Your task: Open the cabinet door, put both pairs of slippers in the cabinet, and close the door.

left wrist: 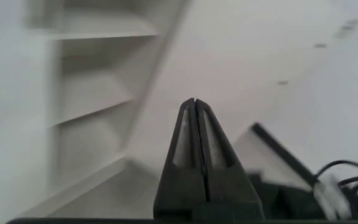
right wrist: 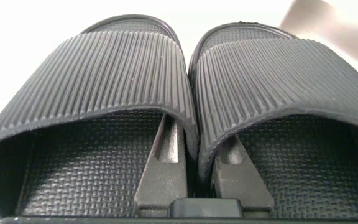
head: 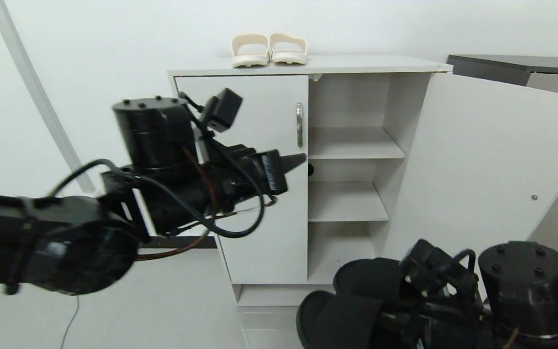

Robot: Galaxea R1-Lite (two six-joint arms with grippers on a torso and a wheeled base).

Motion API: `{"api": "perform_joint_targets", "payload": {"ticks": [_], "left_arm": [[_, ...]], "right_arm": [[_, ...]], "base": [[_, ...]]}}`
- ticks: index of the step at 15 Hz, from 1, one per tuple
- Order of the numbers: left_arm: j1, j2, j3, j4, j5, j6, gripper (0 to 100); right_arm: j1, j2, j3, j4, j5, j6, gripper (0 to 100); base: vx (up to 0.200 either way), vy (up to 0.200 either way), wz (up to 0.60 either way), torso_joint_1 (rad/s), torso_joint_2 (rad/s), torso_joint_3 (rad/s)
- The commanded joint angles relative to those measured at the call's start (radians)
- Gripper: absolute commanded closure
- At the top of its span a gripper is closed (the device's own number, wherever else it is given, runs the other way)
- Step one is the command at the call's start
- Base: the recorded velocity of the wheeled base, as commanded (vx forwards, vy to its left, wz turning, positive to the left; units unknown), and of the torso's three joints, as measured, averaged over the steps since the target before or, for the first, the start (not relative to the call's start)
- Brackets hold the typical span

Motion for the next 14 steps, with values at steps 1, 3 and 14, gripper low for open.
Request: {"api": "perform_joint_targets", "payload": {"ticks": [1,3,14], "left_arm": [[0.111,-0.403,0.106,0.331,0.249,0.112,100],[0.117,-0.629,0.211,0.462,0.517,0.161,100],[0.709,-1.492,0.883,0.603,0.471,0.313,100]], "right_arm": [[-0.044,0.129,-0.124,-0.022,-0.131,0.096,100],[-0.044,0.189,-0.192,-0.036,-0.287,0.143,100],[-0.066,0.284,-0.246,-0.137,-0.484,0.143,100]], "base": [[0.000,0.000,0.00,0.000,0.00,0.000],[0.000,0.000,0.00,0.000,0.00,0.000],[0.000,0.000,0.00,0.000,0.00,0.000]]}}
